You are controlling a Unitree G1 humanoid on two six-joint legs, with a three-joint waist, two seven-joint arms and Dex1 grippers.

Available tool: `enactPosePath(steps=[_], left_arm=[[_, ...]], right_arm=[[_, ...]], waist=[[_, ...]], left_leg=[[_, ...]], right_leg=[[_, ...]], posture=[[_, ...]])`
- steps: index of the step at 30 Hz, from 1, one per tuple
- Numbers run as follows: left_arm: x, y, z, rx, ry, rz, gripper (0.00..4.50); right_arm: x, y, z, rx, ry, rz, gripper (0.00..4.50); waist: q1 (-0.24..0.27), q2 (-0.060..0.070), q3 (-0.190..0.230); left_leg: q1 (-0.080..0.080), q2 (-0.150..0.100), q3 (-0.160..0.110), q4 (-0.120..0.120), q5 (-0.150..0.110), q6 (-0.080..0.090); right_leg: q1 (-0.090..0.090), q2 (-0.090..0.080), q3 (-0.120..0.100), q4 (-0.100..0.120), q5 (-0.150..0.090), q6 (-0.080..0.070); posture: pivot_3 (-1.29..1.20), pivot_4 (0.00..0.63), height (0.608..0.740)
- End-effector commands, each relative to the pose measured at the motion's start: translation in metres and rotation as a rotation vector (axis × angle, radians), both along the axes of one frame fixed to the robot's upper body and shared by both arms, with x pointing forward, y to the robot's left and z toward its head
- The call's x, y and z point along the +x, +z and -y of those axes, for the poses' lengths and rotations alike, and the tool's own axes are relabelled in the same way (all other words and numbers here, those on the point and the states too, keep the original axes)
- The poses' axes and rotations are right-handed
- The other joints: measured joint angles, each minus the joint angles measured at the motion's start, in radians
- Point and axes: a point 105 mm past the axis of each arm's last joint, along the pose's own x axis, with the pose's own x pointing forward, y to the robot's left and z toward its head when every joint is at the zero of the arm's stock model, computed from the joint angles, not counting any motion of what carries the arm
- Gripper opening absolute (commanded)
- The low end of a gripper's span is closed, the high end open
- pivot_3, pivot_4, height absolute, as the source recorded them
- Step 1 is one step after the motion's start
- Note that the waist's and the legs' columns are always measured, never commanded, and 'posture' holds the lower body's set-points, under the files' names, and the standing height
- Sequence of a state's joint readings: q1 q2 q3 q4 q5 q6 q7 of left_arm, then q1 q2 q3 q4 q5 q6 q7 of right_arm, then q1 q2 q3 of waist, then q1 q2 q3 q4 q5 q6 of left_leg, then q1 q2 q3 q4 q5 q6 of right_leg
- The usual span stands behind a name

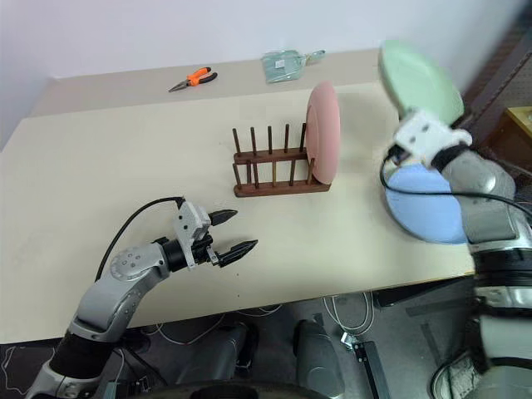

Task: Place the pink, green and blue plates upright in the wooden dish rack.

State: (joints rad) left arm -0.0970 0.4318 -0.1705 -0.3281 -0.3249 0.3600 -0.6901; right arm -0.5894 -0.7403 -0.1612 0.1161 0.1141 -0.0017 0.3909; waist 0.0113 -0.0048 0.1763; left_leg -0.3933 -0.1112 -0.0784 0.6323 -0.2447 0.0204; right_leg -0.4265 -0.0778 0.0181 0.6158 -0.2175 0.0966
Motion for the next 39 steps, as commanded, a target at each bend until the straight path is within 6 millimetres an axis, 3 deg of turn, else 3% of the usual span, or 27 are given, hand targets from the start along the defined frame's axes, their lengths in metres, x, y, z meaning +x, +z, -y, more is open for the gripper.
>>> enactPosePath(steps=[1, 4, 7, 9, 15, 19, 34, 37, 39], left_arm=[[0.009, 0.013, -0.006, -0.004, 0.034, 0.079, 4.50], [0.015, 0.016, -0.012, -0.010, 0.074, 0.102, 4.50], [0.017, 0.015, -0.016, -0.007, 0.090, 0.109, 4.50], [0.018, 0.014, -0.018, -0.004, 0.094, 0.111, 4.50], [0.015, 0.013, -0.020, -0.005, 0.106, 0.110, 4.50], [0.014, 0.013, -0.020, -0.007, 0.105, 0.109, 4.50], [0.014, 0.013, -0.018, -0.008, 0.103, 0.110, 4.50], [0.015, 0.013, -0.018, -0.007, 0.103, 0.111, 4.50], [0.015, 0.013, -0.018, -0.007, 0.104, 0.110, 4.50]], right_arm=[[-0.035, 0.065, -0.014, 0.402, 0.262, 0.145, 0.03], [-0.061, 0.085, -0.042, 0.689, 0.593, 0.107, 0.03], [-0.079, 0.086, -0.072, 0.835, 0.830, -0.006, 0.03], [-0.083, 0.076, -0.090, 0.893, 0.897, -0.096, 0.03], [-0.075, 0.010, -0.145, 0.878, 0.807, -0.386, 0.03], [-0.059, -0.015, -0.147, 0.824, 0.652, -0.427, 0.03], [-0.038, -0.032, -0.148, 0.768, 0.519, -0.461, 0.03], [-0.036, -0.032, -0.150, 0.750, 0.510, -0.455, 1.16], [-0.036, -0.028, -0.151, 0.709, 0.496, -0.426, 2.15]], waist=[[0.006, 0.000, 0.000], [0.008, -0.001, 0.000], [0.002, 0.000, 0.000], [-0.002, 0.000, 0.000], [-0.001, 0.000, -0.001], [0.002, 0.000, -0.001], [0.000, 0.000, -0.001], [0.000, 0.000, -0.001], [0.000, 0.000, -0.001]], left_leg=[[0.000, 0.000, -0.001, 0.000, 0.000, 0.000], [0.000, -0.001, -0.003, 0.000, 0.000, 0.001], [0.000, -0.001, -0.003, -0.001, -0.001, 0.001], [0.000, -0.001, -0.003, -0.001, -0.001, 0.001], [0.000, -0.001, -0.002, -0.001, -0.001, 0.001], [-0.001, -0.001, -0.002, 0.000, -0.001, 0.001], [-0.001, -0.001, -0.002, -0.001, -0.001, 0.001], [-0.001, -0.001, -0.002, -0.001, -0.001, 0.001], [-0.001, -0.001, -0.002, -0.001, -0.001, 0.001]], right_leg=[[0.000, 0.000, 0.000, 0.000, 0.000, 0.000], [0.001, -0.001, -0.002, -0.001, 0.000, 0.000], [0.001, -0.001, -0.002, -0.001, 0.000, 0.000], [0.000, -0.001, -0.001, 0.000, 0.000, -0.001], [-0.001, -0.001, -0.001, 0.001, 0.000, -0.001], [-0.001, -0.001, -0.001, 0.001, 0.000, -0.001], [-0.001, -0.001, -0.001, 0.001, 0.000, 0.000], [-0.001, -0.001, -0.001, 0.001, 0.000, 0.000], [-0.001, -0.001, -0.001, 0.001, 0.000, 0.000]], posture=[[0.00, 0.150, 0.740], [0.00, 0.150, 0.740], [0.00, 0.150, 0.740], [0.00, 0.150, 0.740], [0.00, 0.150, 0.740], [0.00, 0.150, 0.740], [0.00, 0.150, 0.740], [0.00, 0.150, 0.740], [0.00, 0.150, 0.740]])
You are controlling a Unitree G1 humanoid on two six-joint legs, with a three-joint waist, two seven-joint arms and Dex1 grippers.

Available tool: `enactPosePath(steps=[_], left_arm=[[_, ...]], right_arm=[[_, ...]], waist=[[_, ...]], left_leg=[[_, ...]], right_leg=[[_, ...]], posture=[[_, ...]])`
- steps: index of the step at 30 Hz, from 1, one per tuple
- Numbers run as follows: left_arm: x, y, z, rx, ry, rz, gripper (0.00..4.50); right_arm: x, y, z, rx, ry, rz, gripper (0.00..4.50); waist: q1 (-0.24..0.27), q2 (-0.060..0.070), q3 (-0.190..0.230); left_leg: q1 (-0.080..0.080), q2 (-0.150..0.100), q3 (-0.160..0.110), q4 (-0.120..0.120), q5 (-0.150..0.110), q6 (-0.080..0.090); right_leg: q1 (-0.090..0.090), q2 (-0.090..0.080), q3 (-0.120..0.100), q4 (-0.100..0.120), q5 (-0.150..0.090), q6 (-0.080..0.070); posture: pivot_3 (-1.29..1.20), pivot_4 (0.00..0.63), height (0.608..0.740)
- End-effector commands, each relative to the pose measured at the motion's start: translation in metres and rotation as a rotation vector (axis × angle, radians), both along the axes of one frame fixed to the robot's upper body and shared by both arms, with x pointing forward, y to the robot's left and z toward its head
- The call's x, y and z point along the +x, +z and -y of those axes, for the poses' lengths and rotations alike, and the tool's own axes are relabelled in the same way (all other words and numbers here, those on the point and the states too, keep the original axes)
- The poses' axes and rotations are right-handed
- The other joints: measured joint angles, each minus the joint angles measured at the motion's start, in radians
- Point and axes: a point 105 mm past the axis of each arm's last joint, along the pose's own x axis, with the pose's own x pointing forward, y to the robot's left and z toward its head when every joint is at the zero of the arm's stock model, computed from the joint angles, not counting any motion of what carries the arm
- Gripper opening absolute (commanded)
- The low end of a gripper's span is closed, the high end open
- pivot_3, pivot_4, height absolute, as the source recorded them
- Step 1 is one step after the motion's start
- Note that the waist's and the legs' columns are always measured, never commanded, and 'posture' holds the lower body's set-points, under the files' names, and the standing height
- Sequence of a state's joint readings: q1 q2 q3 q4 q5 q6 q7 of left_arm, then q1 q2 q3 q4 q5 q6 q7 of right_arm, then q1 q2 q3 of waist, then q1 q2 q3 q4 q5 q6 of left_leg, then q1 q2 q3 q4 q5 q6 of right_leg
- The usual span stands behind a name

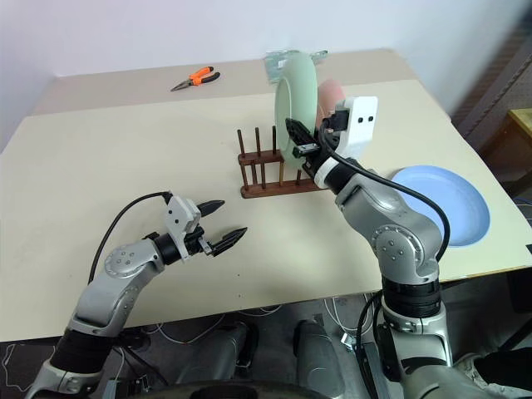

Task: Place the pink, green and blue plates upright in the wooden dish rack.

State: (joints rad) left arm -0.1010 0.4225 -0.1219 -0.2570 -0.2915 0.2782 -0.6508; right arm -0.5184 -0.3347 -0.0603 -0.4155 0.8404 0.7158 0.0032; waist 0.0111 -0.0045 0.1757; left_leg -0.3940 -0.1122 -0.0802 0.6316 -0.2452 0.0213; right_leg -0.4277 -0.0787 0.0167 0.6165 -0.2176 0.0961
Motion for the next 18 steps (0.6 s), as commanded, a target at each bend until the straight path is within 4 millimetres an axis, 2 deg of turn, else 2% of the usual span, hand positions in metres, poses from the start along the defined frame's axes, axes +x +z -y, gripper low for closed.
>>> enactPosePath(steps=[1, 2, 7, 9, 10, 12, 13, 15, 16, 17, 18], left_arm=[[0.000, 0.013, 0.001, -0.009, -0.006, 0.057, 4.50], [0.000, 0.013, 0.001, -0.009, -0.006, 0.056, 4.50], [-0.001, 0.012, 0.002, -0.010, -0.010, 0.053, 4.50], [-0.001, 0.012, 0.002, -0.011, -0.012, 0.052, 4.50], [-0.001, 0.012, 0.003, -0.011, -0.013, 0.051, 4.50], [-0.002, 0.012, 0.003, -0.010, -0.013, 0.050, 4.50], [-0.002, 0.011, 0.002, -0.010, -0.014, 0.049, 4.50], [-0.002, 0.011, 0.003, -0.009, -0.018, 0.046, 4.50], [-0.002, 0.010, 0.003, -0.009, -0.022, 0.045, 4.50], [-0.003, 0.010, 0.004, -0.006, -0.029, 0.044, 4.50], [-0.002, 0.009, 0.005, -0.003, -0.035, 0.044, 4.50]], right_arm=[[-0.002, 0.018, -0.004, -0.052, -0.014, 0.097, 2.67], [-0.003, 0.021, -0.004, -0.085, -0.021, 0.131, 3.10], [-0.007, 0.039, -0.002, -0.232, -0.039, 0.293, 3.10], [-0.007, 0.049, 0.004, -0.271, -0.060, 0.358, 3.10], [-0.009, 0.061, 0.012, -0.275, -0.089, 0.419, 3.10], [-0.007, 0.095, 0.051, -0.212, -0.234, 0.513, 3.10], [-0.003, 0.102, 0.074, -0.236, -0.332, 0.527, 3.10], [0.009, 0.095, 0.127, -0.303, -0.529, 0.449, 3.63], [0.012, 0.089, 0.145, -0.339, -0.594, 0.415, 3.91], [0.012, 0.081, 0.161, -0.379, -0.635, 0.382, 4.41], [0.013, 0.072, 0.170, -0.407, -0.647, 0.343, 4.46]], waist=[[0.000, 0.000, 0.000], [0.000, 0.000, 0.000], [0.000, 0.000, 0.000], [0.000, 0.000, 0.000], [0.000, 0.000, 0.000], [0.000, 0.000, 0.000], [0.002, 0.000, 0.000], [0.011, -0.001, 0.000], [0.017, -0.003, -0.002], [0.020, -0.004, -0.002], [0.020, -0.004, -0.002]], left_leg=[[0.000, 0.000, 0.000, 0.000, 0.000, 0.000], [0.000, 0.000, 0.000, 0.000, 0.000, 0.000], [0.000, 0.000, 0.000, 0.000, 0.000, 0.000], [0.000, 0.000, 0.000, 0.000, 0.000, 0.000], [0.000, 0.000, 0.000, 0.000, 0.000, 0.000], [0.000, 0.000, 0.000, 0.000, 0.000, 0.000], [0.000, 0.000, 0.000, 0.000, 0.000, 0.000], [0.000, -0.001, 0.000, 0.001, 0.000, 0.000], [0.000, -0.001, -0.001, 0.001, 0.000, 0.000], [0.000, -0.001, -0.001, 0.001, 0.000, 0.000], [0.000, -0.001, -0.001, 0.000, 0.000, 0.001]], right_leg=[[0.000, 0.000, 0.000, 0.000, 0.000, 0.000], [0.000, 0.000, 0.000, 0.000, 0.000, 0.000], [0.000, 0.000, 0.000, 0.000, 0.000, 0.000], [0.000, 0.000, -0.001, 0.000, 0.000, 0.000], [0.000, 0.000, -0.001, 0.000, 0.000, 0.000], [0.000, 0.000, -0.001, 0.000, 0.000, 0.000], [0.000, 0.000, -0.001, 0.000, 0.000, 0.000], [0.001, 0.000, -0.001, -0.001, 0.000, 0.000], [0.002, -0.001, -0.002, -0.002, 0.000, 0.000], [0.003, 0.000, -0.003, -0.003, 0.000, 0.000], [0.003, -0.001, -0.002, -0.003, 0.000, 0.000]], posture=[[0.00, 0.150, 0.740], [0.00, 0.150, 0.740], [0.00, 0.150, 0.740], [0.00, 0.150, 0.740], [0.00, 0.150, 0.740], [0.00, 0.150, 0.740], [0.00, 0.150, 0.740], [0.00, 0.150, 0.740], [0.00, 0.150, 0.740], [0.00, 0.150, 0.740], [0.00, 0.150, 0.740]])
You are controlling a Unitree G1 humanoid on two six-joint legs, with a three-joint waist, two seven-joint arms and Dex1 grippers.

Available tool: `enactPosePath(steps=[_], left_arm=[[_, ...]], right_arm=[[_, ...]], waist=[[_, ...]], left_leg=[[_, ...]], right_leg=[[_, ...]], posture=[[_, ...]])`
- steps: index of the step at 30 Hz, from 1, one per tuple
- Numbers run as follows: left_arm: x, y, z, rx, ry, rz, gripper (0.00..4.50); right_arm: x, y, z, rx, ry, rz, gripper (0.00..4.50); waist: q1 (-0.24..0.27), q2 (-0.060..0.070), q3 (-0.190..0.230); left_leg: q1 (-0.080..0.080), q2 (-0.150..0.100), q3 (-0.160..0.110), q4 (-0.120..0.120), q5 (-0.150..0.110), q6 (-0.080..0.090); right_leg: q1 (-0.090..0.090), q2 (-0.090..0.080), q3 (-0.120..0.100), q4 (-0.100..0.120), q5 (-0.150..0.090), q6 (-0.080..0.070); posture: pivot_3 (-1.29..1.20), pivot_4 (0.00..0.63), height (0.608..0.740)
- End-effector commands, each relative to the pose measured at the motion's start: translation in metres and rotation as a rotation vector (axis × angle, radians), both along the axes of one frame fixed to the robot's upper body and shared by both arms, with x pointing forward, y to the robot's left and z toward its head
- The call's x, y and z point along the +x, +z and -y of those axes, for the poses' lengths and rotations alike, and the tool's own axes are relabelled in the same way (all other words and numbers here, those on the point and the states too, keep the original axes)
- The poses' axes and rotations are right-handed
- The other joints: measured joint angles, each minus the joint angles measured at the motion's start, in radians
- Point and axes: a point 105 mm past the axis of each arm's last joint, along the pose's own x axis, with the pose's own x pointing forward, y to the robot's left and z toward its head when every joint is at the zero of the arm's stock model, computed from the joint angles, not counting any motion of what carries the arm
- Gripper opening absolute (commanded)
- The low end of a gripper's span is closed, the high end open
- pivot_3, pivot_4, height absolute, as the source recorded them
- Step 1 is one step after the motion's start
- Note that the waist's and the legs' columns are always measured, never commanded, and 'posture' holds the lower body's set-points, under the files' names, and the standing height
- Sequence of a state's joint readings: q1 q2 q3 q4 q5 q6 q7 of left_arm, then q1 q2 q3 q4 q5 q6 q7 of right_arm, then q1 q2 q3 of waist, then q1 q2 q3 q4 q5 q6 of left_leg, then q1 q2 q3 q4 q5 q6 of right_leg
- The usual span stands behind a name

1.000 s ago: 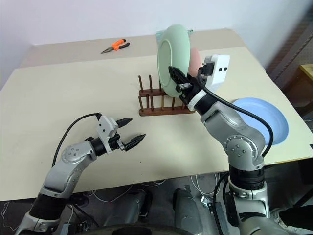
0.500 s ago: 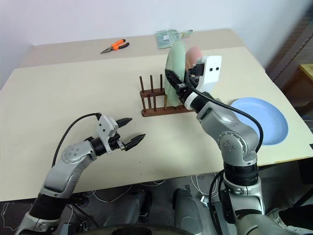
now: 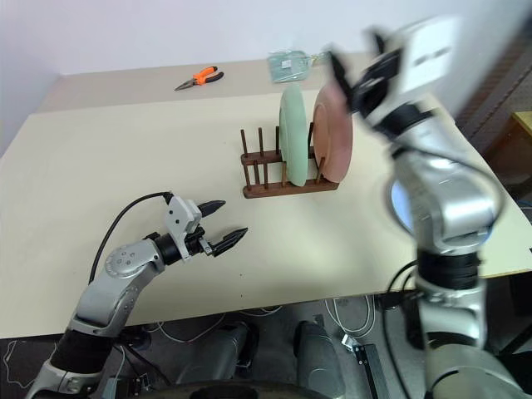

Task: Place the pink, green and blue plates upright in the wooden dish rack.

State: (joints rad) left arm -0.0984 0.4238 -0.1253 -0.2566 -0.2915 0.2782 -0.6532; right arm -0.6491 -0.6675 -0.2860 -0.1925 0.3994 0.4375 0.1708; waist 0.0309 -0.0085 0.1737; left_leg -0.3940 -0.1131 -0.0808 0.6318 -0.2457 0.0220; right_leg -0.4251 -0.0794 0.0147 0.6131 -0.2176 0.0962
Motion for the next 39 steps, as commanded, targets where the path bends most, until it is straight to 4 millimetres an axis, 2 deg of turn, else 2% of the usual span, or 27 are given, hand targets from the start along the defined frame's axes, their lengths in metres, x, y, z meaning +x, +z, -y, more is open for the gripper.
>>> enactPosePath(steps=[1, 4, 7, 9, 11, 13, 16, 20, 22, 24, 26, 30, 32, 34, 35, 36, 38, 39], left_arm=[[-0.001, 0.010, 0.005, -0.005, -0.035, 0.047, 4.50], [0.000, 0.010, 0.008, -0.002, -0.050, 0.048, 4.50], [0.001, 0.009, 0.009, 0.005, -0.061, 0.050, 4.50], [0.002, 0.009, 0.010, 0.006, -0.067, 0.050, 4.50], [0.002, 0.009, 0.010, 0.004, -0.068, 0.050, 4.50], [0.002, 0.009, 0.010, 0.005, -0.067, 0.049, 4.50], [0.001, 0.009, 0.009, 0.007, -0.066, 0.046, 4.50], [0.001, 0.008, 0.009, 0.010, -0.059, 0.044, 4.50], [0.000, 0.007, 0.009, 0.008, -0.056, 0.044, 4.50], [-0.001, 0.008, 0.009, 0.004, -0.055, 0.044, 4.50], [-0.002, 0.008, 0.008, -0.009, -0.039, 0.044, 4.50], [-0.001, 0.009, 0.004, -0.025, -0.007, 0.050, 4.50], [0.004, 0.009, -0.001, -0.022, 0.026, 0.070, 4.50], [0.008, 0.009, -0.004, -0.019, 0.052, 0.085, 4.50], [0.010, 0.009, -0.004, -0.022, 0.061, 0.087, 4.50], [0.011, 0.009, -0.004, -0.023, 0.062, 0.090, 4.50], [0.013, 0.009, -0.003, -0.023, 0.059, 0.095, 4.50], [0.014, 0.009, -0.002, -0.023, 0.057, 0.098, 4.50]], right_arm=[[0.002, -0.034, 0.033, -0.067, -0.112, -0.129, 4.46], [-0.002, -0.089, 0.032, -0.211, -0.065, -0.364, 4.46], [-0.009, -0.122, 0.028, -0.229, -0.022, -0.489, 4.46], [-0.018, -0.162, 0.022, -0.234, 0.003, -0.636, 4.46], [-0.024, -0.187, 0.023, -0.202, -0.001, -0.726, 4.46], [-0.026, -0.205, 0.033, -0.200, -0.076, -0.785, 4.46], [-0.027, -0.218, 0.041, -0.174, -0.140, -0.836, 3.66], [-0.025, -0.222, 0.041, -0.152, -0.152, -0.856, 1.70], [-0.021, -0.217, 0.041, -0.154, -0.165, -0.826, 0.66], [-0.015, -0.203, 0.041, -0.162, -0.183, -0.754, 0.66], [-0.008, -0.179, 0.039, -0.161, -0.198, -0.638, 0.66], [-0.001, -0.118, 0.029, -0.208, -0.222, -0.366, 0.66], [-0.003, -0.057, 0.010, -0.148, -0.155, -0.130, 0.66], [-0.008, -0.022, -0.005, -0.103, -0.083, -0.002, 0.66], [-0.009, -0.015, -0.011, -0.108, -0.055, 0.013, 0.66], [-0.007, -0.020, -0.016, -0.151, -0.038, -0.024, 0.66], [-0.002, -0.040, -0.019, -0.179, -0.008, -0.129, 0.66], [0.001, -0.053, -0.016, -0.173, -0.012, -0.199, 0.89]], waist=[[0.003, 0.000, 0.000], [-0.004, 0.004, 0.001], [-0.017, 0.005, 0.001], [-0.019, 0.004, 0.001], [-0.018, 0.004, 0.001], [-0.018, 0.004, 0.001], [-0.017, 0.004, 0.001], [-0.018, 0.004, 0.001], [-0.018, 0.004, 0.001], [-0.019, 0.004, 0.001], [-0.019, 0.004, 0.001], [-0.018, 0.004, 0.001], [-0.022, 0.005, 0.002], [-0.021, 0.006, 0.002], [-0.020, 0.006, 0.002], [-0.017, 0.005, 0.001], [-0.012, -0.002, -0.002], [-0.010, -0.004, -0.003]], left_leg=[[0.000, 0.000, 0.000, 0.000, 0.000, 0.000], [0.000, 0.001, 0.002, -0.001, 0.000, 0.000], [0.000, 0.002, 0.002, 0.000, 0.000, 0.000], [0.000, 0.002, 0.003, 0.000, 0.000, 0.000], [0.000, 0.002, 0.002, 0.000, 0.000, 0.000], [0.000, 0.002, 0.002, 0.001, 0.000, 0.000], [0.000, 0.001, 0.002, 0.001, 0.000, 0.000], [0.000, 0.001, 0.002, 0.001, 0.000, 0.000], [0.000, 0.002, 0.002, 0.001, 0.000, 0.000], [0.000, 0.001, 0.002, 0.001, 0.000, 0.000], [0.000, 0.001, 0.002, 0.001, 0.000, 0.000], [0.000, 0.001, 0.002, 0.001, 0.000, 0.000], [0.000, 0.001, 0.002, 0.001, 0.000, 0.000], [0.000, 0.001, 0.002, 0.001, 0.001, -0.001], [0.000, 0.002, 0.002, 0.000, 0.001, -0.001], [0.000, 0.002, 0.002, 0.000, 0.001, -0.001], [0.000, 0.002, -0.001, 0.000, 0.001, -0.001], [0.000, 0.002, -0.002, 0.000, 0.000, -0.001]], right_leg=[[0.000, 0.000, 0.000, 0.000, 0.000, 0.000], [-0.002, 0.000, 0.002, 0.002, 0.000, 0.000], [-0.002, 0.000, 0.002, 0.002, -0.001, -0.001], [-0.001, 0.000, 0.002, 0.002, -0.001, -0.001], [-0.001, 0.001, 0.002, 0.002, -0.001, -0.001], [-0.001, 0.001, 0.002, 0.002, -0.001, -0.001], [-0.001, 0.000, 0.002, 0.002, -0.001, -0.001], [-0.001, 0.001, 0.002, 0.002, 0.000, 0.000], [-0.001, 0.001, 0.002, 0.002, 0.000, 0.000], [-0.001, 0.001, 0.002, 0.002, 0.000, 0.000], [-0.001, 0.001, 0.002, 0.002, 0.000, 0.000], [-0.001, 0.001, 0.002, 0.002, 0.000, 0.000], [-0.001, 0.001, 0.002, 0.002, 0.000, 0.000], [-0.002, 0.001, 0.002, 0.003, 0.000, 0.000], [-0.002, 0.001, 0.002, 0.003, 0.000, 0.000], [-0.002, 0.002, 0.002, 0.003, 0.000, 0.000], [-0.001, 0.001, -0.001, 0.002, 0.000, 0.000], [0.000, 0.001, -0.002, 0.001, 0.000, 0.000]], posture=[[0.00, 0.150, 0.740], [0.00, 0.150, 0.740], [0.00, 0.150, 0.740], [0.00, 0.150, 0.740], [0.00, 0.150, 0.740], [0.00, 0.150, 0.740], [0.00, 0.150, 0.740], [0.00, 0.150, 0.740], [0.00, 0.150, 0.740], [0.00, 0.150, 0.740], [0.00, 0.150, 0.740], [0.00, 0.150, 0.740], [0.00, 0.150, 0.740], [0.00, 0.150, 0.740], [0.00, 0.150, 0.740], [0.00, 0.150, 0.740], [0.00, 0.150, 0.740], [0.00, 0.150, 0.740]])
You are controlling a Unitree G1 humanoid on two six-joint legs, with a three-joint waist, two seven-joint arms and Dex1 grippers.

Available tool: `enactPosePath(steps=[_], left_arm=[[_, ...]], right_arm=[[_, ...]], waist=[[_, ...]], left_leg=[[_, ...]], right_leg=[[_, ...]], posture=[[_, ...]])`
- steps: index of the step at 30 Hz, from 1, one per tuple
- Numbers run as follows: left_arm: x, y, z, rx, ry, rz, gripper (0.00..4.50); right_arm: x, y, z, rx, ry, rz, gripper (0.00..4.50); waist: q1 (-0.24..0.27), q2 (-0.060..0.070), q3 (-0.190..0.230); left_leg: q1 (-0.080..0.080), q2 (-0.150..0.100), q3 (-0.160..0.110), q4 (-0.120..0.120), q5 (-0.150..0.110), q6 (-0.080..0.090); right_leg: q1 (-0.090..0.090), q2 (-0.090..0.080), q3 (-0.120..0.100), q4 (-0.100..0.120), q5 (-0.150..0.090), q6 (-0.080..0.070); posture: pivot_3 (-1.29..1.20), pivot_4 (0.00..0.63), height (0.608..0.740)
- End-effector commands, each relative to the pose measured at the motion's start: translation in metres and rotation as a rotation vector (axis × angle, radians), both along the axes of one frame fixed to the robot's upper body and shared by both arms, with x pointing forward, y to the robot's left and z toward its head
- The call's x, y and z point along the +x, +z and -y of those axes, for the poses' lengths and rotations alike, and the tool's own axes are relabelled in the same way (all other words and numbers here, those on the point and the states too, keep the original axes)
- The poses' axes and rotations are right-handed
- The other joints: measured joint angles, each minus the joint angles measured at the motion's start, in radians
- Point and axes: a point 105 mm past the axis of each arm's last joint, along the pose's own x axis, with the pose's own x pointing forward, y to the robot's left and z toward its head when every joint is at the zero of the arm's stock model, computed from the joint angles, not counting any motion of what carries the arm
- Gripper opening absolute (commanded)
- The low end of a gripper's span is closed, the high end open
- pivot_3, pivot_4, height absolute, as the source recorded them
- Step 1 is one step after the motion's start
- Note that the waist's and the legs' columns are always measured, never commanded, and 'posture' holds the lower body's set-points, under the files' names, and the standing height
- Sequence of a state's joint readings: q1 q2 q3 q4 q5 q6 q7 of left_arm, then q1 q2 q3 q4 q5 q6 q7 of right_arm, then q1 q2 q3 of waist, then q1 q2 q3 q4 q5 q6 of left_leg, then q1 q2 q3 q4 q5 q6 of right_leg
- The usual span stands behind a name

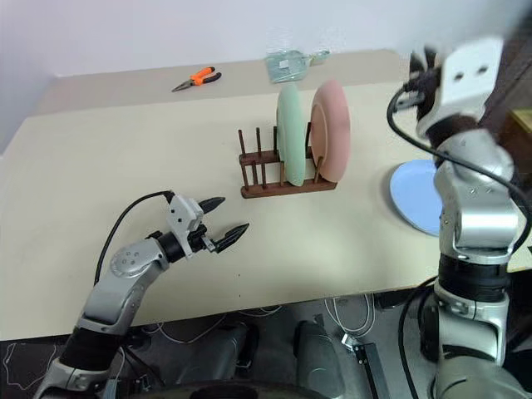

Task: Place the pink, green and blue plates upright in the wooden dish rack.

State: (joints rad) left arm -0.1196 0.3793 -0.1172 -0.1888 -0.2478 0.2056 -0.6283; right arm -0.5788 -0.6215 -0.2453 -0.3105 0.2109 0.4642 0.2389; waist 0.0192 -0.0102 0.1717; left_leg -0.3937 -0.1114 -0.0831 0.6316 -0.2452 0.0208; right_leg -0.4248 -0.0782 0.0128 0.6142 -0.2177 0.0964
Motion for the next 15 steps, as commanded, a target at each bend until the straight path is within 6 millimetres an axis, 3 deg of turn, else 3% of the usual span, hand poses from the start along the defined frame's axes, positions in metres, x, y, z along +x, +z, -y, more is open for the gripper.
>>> enactPosePath(steps=[1, 2, 4, 8, 9, 15], left_arm=[[0.003, 0.010, -0.001, -0.010, 0.007, 0.055, 4.50], [0.003, 0.010, -0.001, -0.010, 0.006, 0.055, 4.50], [0.002, 0.009, 0.000, -0.011, 0.004, 0.053, 4.50], [-0.001, 0.006, -0.001, -0.004, -0.006, 0.042, 4.50], [-0.001, 0.005, -0.001, -0.003, -0.007, 0.040, 4.50], [-0.001, 0.005, 0.001, 0.001, -0.015, 0.036, 4.50]], right_arm=[[0.009, -0.051, 0.008, 0.008, -0.010, -0.253, 1.16], [0.010, -0.072, 0.012, -0.001, -0.028, -0.357, 1.39], [0.007, -0.108, 0.017, -0.006, -0.055, -0.513, 2.41], [0.001, -0.136, 0.019, -0.008, -0.109, -0.596, 4.20], [0.000, -0.142, 0.023, -0.011, -0.135, -0.613, 4.41], [-0.009, -0.185, 0.043, -0.032, -0.234, -0.768, 4.41]], waist=[[0.002, -0.003, -0.001], [0.003, -0.002, -0.001], [0.002, -0.002, 0.000], [-0.008, 0.001, 0.001], [-0.011, 0.002, 0.001], [-0.005, 0.002, 0.001]], left_leg=[[0.000, -0.001, 0.000, 0.000, 0.000, 0.000], [0.000, -0.002, 0.000, 0.001, -0.001, 0.001], [-0.001, -0.003, 0.002, 0.002, -0.001, 0.002], [-0.001, -0.002, 0.002, 0.001, -0.001, 0.002], [-0.001, -0.002, 0.002, 0.001, -0.001, 0.002], [-0.001, -0.002, 0.003, 0.001, -0.001, 0.001]], right_leg=[[0.001, -0.001, 0.000, -0.001, 0.000, 0.000], [0.001, -0.002, 0.001, -0.001, 0.000, 0.000], [0.000, -0.003, 0.003, -0.001, 0.000, -0.001], [-0.002, -0.003, 0.003, 0.001, 0.000, -0.001], [-0.002, -0.002, 0.003, 0.001, 0.000, -0.001], [-0.002, -0.002, 0.003, 0.002, 0.000, 0.000]], posture=[[0.00, 0.150, 0.740], [0.00, 0.150, 0.740], [0.00, 0.150, 0.740], [0.00, 0.150, 0.740], [0.00, 0.150, 0.740], [0.00, 0.150, 0.740]])
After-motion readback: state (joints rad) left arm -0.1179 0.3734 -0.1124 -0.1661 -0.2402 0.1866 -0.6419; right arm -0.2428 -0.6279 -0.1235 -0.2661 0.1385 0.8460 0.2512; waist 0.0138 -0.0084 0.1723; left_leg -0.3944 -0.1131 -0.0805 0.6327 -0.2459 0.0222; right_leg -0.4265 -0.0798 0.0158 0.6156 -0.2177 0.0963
